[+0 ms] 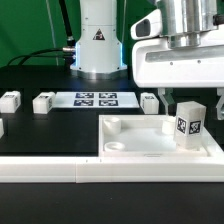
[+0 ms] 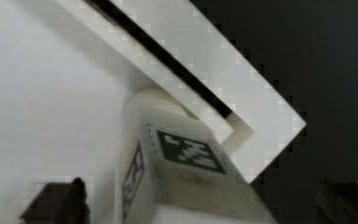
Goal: Assemble square table
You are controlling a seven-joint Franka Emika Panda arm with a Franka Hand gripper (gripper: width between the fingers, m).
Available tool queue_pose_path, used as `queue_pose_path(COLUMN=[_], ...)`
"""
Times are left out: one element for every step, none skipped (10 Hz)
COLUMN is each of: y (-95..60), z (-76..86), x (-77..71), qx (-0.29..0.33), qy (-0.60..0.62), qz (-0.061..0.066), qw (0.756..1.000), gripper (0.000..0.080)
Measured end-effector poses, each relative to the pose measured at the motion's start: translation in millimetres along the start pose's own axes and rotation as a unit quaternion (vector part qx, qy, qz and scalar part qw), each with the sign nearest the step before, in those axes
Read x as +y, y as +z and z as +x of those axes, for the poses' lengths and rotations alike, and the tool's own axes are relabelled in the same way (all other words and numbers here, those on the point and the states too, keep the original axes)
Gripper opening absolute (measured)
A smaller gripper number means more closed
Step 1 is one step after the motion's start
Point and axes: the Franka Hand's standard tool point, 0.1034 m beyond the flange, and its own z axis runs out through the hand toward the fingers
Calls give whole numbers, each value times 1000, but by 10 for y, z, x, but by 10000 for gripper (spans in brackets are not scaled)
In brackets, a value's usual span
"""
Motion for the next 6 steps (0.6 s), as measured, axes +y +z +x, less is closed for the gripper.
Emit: queue_pose_path(y=[10,23,29,24,28,28], z=[3,-10,-12,-8,-9,-5], x=[-10,-8,0,-4,2,5], qx=[-3,-8,-13,-12,-13,-13], qy=[-41,-89,-127,-153,-180,-226], qz=[-2,-6,-9,-8,-8,-8], qw=[999,996,992,988,984,974], gripper=[647,647,648,648,648,648])
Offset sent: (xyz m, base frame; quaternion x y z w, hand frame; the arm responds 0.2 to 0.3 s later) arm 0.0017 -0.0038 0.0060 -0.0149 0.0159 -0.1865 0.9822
